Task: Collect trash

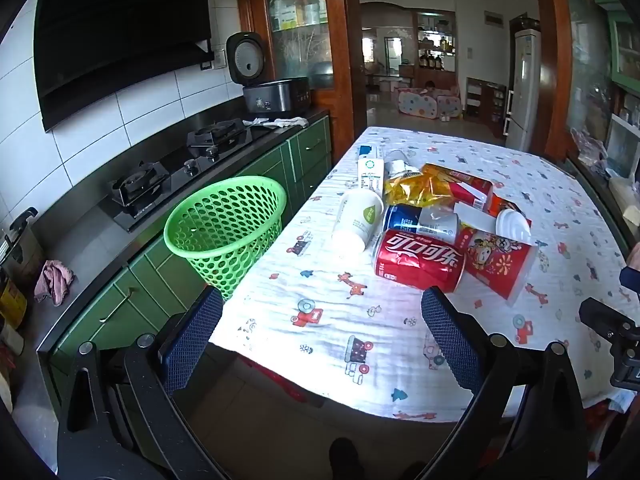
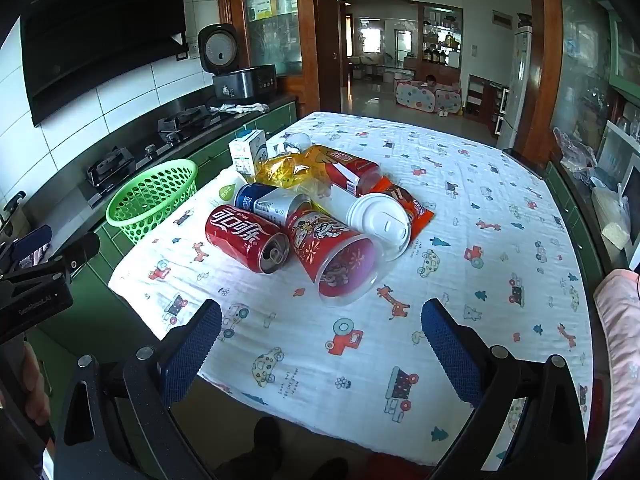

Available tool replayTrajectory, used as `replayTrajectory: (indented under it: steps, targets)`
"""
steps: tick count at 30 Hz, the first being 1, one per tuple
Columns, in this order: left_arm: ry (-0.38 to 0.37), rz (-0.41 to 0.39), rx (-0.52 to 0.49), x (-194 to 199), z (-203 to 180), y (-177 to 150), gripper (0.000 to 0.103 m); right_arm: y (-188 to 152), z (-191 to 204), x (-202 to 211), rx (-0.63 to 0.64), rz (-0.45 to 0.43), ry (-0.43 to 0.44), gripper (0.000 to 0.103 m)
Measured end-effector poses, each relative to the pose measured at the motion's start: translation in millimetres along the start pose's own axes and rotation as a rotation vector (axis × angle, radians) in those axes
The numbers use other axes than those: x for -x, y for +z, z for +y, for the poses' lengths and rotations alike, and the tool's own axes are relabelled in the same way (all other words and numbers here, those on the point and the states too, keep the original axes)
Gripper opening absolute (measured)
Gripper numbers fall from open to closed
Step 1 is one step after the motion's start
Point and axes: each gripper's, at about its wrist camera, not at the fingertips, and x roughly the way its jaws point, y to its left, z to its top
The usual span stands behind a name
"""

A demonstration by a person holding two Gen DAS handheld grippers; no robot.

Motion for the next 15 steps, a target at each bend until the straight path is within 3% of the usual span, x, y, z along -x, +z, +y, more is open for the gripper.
replayTrajectory:
  steps: [15]
  targets:
    - [-0.002, -0.006, -0.003, 5.6, -2.4, -0.7, 0.098, -0.3, 3.1, 1.1, 0.004, -0.005, -0.007, 0.097]
